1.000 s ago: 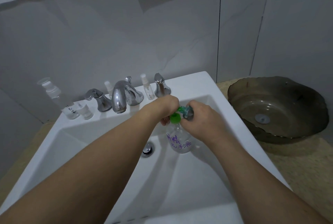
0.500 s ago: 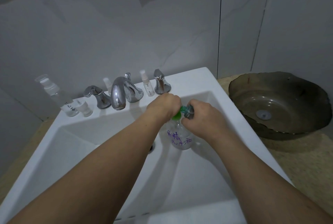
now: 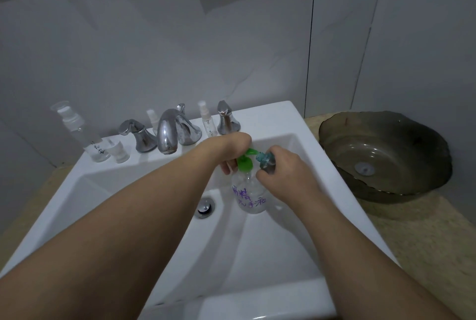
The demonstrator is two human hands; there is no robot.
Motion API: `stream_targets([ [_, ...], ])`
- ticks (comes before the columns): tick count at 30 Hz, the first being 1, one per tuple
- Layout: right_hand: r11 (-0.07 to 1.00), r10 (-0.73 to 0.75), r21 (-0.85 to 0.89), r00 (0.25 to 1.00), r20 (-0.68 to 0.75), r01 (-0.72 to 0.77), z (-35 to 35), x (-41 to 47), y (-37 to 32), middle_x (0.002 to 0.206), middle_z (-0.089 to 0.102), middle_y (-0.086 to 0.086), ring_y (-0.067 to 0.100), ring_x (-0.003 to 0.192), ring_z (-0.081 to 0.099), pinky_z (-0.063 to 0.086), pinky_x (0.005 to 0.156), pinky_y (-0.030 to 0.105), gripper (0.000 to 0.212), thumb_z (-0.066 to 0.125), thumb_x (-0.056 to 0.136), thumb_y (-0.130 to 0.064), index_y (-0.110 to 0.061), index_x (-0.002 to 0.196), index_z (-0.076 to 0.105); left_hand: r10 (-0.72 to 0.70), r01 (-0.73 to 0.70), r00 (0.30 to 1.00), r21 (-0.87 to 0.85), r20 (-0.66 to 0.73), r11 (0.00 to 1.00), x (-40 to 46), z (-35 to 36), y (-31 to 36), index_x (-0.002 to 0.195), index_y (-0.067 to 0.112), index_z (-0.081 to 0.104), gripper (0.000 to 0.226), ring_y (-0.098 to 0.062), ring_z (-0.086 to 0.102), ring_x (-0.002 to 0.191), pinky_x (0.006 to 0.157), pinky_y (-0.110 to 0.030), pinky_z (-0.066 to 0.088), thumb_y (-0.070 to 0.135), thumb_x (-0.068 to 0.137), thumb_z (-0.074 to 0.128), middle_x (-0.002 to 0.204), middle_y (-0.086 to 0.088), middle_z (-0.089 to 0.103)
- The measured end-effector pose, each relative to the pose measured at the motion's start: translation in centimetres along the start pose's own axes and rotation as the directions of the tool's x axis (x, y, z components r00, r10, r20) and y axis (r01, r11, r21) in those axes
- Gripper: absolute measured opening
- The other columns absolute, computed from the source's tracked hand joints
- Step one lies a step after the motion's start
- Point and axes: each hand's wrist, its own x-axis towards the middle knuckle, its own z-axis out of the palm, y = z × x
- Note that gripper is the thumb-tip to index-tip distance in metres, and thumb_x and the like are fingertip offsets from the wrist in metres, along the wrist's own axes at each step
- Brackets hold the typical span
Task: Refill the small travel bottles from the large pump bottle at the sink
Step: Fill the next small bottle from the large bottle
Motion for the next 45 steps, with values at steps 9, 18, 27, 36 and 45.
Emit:
stream_targets([
  [9, 0.999, -0.012, 0.045, 1.000, -0.018, 0.013, 0.0, -0.1, 0.1, 0.089, 0.060, 0.002, 0.025, 0.081, 0.055, 0.040, 0.064, 0.031, 0.018, 0.062, 0.078, -0.024, -0.015, 0.090, 0.053, -0.020, 0.019, 0.999, -0.036, -0.036, 0.999, -0.7, 0.3, 0.3, 0.110, -0.001, 0.053, 0.039, -0.035, 0.067, 0.093, 0.051, -0.027, 0.036, 0.020, 0.096, 0.024, 0.108, -0.023, 0.067],
  [18, 0.999, -0.024, 0.036, 0.999, -0.026, 0.025, 0.4, 0.3, 0.3, 0.088, 0.059, 0.004, 0.025, 0.080, 0.055, 0.042, 0.065, 0.032, 0.018, 0.062, 0.079, -0.023, -0.012, 0.091, 0.055, -0.010, 0.006, 0.997, -0.043, -0.073, 0.999, 0.3, 0.8, 0.3, 0.109, -0.004, 0.055, 0.038, -0.037, 0.067, 0.087, 0.049, -0.030, 0.036, 0.014, 0.096, 0.025, 0.103, -0.026, 0.068],
  [27, 1.000, -0.013, 0.019, 1.000, -0.023, 0.013, 0.5, 0.6, 0.2, 0.087, 0.058, 0.003, 0.025, 0.080, 0.055, 0.046, 0.067, 0.035, 0.018, 0.062, 0.078, -0.023, -0.012, 0.092, 0.056, 0.098, -0.090, 0.985, 0.059, -0.139, 0.994, 2.3, 1.4, -0.4, 0.096, -0.007, 0.060, 0.030, -0.041, 0.070, 0.075, 0.073, -0.048, 0.060, 0.001, 0.089, 0.032, 0.087, -0.030, 0.067],
  [36, 1.000, -0.012, 0.001, 1.000, 0.021, 0.012, 0.6, 0.7, 0.2, 0.085, 0.055, 0.001, 0.023, 0.078, 0.051, 0.039, 0.064, 0.031, 0.017, 0.062, 0.077, -0.023, -0.014, 0.091, 0.055, 0.292, -0.179, 0.930, 0.419, -0.223, 0.890, 2.1, 1.8, -1.0, 0.110, -0.002, 0.057, 0.025, -0.035, 0.064, 0.090, 0.074, -0.035, 0.053, -0.007, 0.087, 0.049, 0.108, -0.022, 0.065],
  [45, 1.000, -0.006, 0.006, 0.999, 0.036, 0.006, 0.6, 0.8, 0.2, 0.086, 0.057, 0.001, 0.022, 0.081, 0.052, 0.041, 0.066, 0.032, 0.018, 0.062, 0.077, -0.022, -0.014, 0.092, 0.056, 0.242, -0.152, 0.935, 0.326, -0.258, 0.933, 1.6, 1.8, -0.9, 0.111, -0.002, 0.056, 0.026, -0.035, 0.062, 0.087, 0.074, -0.038, 0.051, -0.005, 0.089, 0.041, 0.105, -0.023, 0.063],
])
